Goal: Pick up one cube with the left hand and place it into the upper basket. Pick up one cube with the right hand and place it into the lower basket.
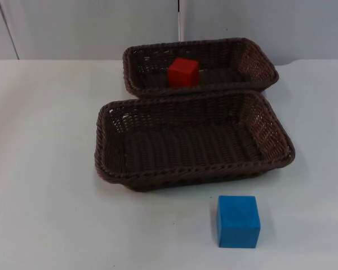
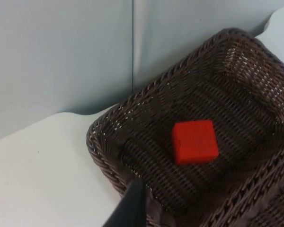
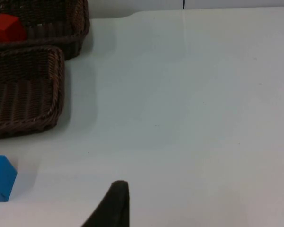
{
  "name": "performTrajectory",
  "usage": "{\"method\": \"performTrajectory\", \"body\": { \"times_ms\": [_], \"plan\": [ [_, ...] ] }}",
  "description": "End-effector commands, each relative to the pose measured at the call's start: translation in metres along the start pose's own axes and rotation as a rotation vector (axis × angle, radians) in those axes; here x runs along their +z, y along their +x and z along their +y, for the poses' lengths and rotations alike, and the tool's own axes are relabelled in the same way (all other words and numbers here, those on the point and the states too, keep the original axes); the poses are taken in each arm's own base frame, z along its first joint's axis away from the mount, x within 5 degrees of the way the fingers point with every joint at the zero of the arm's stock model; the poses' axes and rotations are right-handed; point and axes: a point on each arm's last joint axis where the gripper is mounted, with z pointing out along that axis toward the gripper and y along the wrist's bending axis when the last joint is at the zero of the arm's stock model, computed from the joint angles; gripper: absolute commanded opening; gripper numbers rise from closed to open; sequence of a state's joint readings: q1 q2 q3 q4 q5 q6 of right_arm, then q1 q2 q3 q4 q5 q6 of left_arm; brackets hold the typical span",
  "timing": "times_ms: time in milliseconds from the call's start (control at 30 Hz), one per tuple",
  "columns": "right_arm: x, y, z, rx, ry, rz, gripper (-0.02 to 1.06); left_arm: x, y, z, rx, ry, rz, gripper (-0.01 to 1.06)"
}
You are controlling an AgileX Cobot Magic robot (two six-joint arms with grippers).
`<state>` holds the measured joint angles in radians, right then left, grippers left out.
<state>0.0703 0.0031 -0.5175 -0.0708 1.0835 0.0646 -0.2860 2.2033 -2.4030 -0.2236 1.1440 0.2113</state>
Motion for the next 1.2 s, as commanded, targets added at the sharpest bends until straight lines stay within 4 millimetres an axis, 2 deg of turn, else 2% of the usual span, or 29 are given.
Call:
{"method": "performTrajectory", "body": {
  "times_ms": [0,133,400,567,767,967,1133,1167],
  "plan": [
    [0.0,0.0,0.0,-0.005,0.004,-0.006,1.04,-0.014,-0.003,-0.005,-0.001,0.0,-0.011,0.9],
    [0.0,0.0,0.0,-0.005,0.004,-0.006,1.04,-0.021,-0.002,-0.007,-0.01,0.013,-0.023,0.9],
    [0.0,0.0,0.0,-0.005,0.004,-0.006,1.04,-0.021,0.017,-0.008,-0.02,-0.001,0.046,0.9],
    [0.0,0.0,0.0,-0.005,0.004,-0.006,1.04,-0.041,0.026,-0.009,-0.005,-0.04,0.033,0.9],
    [0.0,0.0,0.0,-0.005,0.004,-0.006,1.04,-0.054,0.038,-0.012,-0.006,-0.057,0.004,0.9],
    [0.0,0.0,0.0,-0.005,0.004,-0.006,1.04,-0.069,0.059,-0.017,-0.015,-0.072,-0.03,0.9],
    [0.0,0.0,0.0,-0.005,0.004,-0.006,1.04,-0.087,0.088,-0.022,-0.027,-0.092,-0.089,0.9],
    [0.0,0.0,0.0,-0.005,0.004,-0.006,1.04,-0.087,0.088,-0.022,-0.027,-0.092,-0.089,0.9]
  ]
}}
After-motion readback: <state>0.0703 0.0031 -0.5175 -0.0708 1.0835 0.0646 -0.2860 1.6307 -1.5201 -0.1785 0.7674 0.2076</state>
